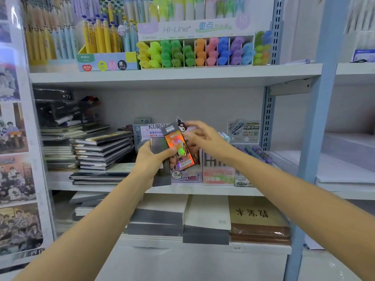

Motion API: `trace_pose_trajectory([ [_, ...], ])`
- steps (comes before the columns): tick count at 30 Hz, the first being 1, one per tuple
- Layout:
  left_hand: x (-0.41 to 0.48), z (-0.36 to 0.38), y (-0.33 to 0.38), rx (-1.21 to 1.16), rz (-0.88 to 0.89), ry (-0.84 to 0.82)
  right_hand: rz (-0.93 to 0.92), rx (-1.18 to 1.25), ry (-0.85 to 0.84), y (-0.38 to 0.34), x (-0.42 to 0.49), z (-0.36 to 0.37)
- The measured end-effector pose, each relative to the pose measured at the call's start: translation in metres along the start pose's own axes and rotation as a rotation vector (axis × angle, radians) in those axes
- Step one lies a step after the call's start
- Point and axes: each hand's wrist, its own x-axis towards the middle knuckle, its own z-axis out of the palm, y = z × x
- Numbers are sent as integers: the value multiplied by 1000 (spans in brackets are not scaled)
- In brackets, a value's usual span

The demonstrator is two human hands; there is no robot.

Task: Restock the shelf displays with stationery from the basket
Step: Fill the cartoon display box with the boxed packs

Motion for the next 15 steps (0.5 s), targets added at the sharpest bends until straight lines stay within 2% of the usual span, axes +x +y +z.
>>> trace_pose_trajectory([
  [2, -2, 2, -1, 33, 13, -74, -19, 33, 48, -7, 6, 0],
  [6, -1, 5, -1, 43, 1, -160, -79, -129, 13, -17, 19, -3],
  [10, 10, -5, -5, -7, -43, -119, -48, -150, 211, -20, 30, -20],
  [12, 14, -10, -9, -1, -28, -108, -22, -246, 298, -16, 36, -29],
  [15, 18, -14, -16, -3, -3, -85, 26, -435, 264, -7, 42, -32],
])
